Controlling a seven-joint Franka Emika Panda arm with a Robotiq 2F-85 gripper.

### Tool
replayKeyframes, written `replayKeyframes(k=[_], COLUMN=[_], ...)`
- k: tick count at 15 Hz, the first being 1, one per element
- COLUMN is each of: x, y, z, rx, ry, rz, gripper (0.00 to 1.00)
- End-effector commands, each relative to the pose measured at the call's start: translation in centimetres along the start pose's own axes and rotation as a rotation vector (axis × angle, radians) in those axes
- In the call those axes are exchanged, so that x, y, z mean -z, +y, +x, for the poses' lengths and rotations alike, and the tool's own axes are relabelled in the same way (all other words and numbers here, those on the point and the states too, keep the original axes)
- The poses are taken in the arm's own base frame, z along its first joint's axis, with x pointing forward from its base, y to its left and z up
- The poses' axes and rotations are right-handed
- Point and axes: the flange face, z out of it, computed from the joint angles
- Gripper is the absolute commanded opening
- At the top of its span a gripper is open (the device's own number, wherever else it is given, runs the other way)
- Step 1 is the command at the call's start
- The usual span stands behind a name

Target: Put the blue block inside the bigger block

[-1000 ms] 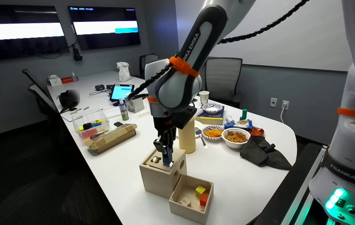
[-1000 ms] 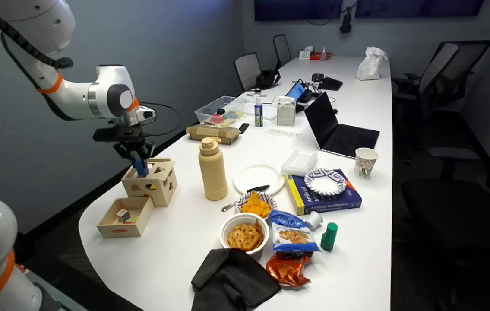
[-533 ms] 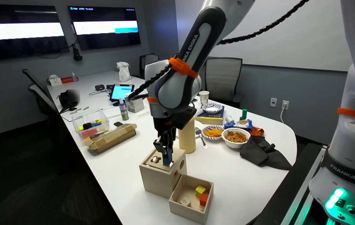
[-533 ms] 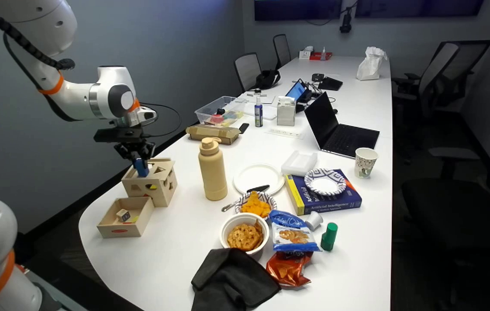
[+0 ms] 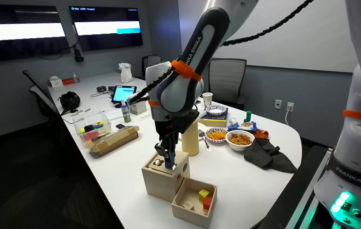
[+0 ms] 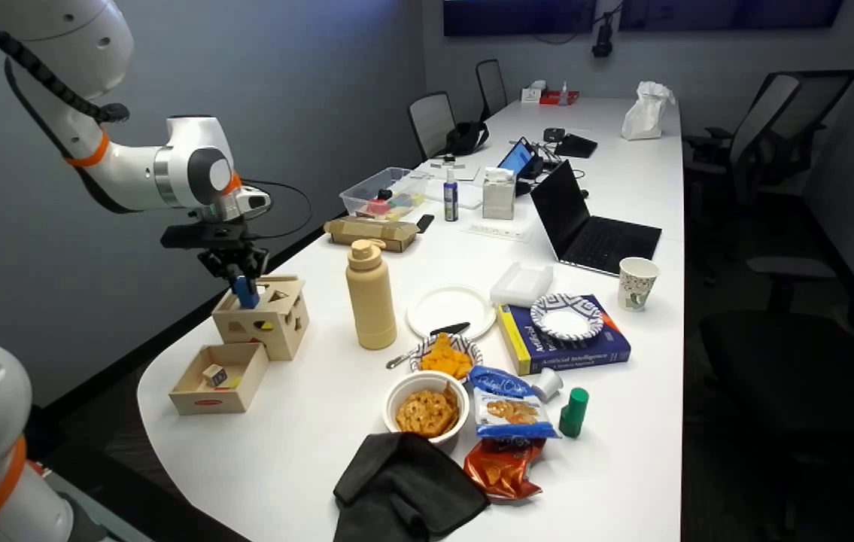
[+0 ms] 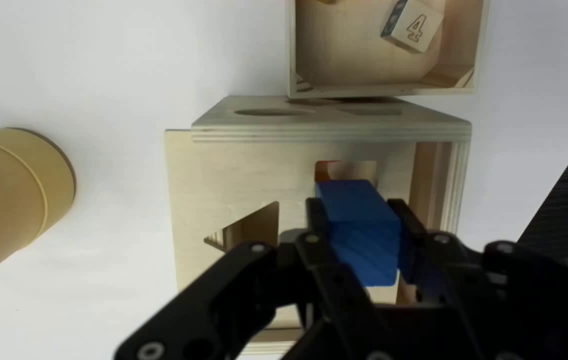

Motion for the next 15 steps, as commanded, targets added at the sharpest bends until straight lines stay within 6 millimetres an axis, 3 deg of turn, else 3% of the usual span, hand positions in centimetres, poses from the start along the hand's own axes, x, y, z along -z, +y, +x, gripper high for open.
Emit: replayKeyframes(k=[1,15], x=[-0.9,-0.9], y=[-0.7,-1.3], z=[0.6,-0.5], rx=[-0.034,-0.09], ry=[-0.008,-0.031], rz=[-0.028,-0.037], gripper=[0.09,0.09])
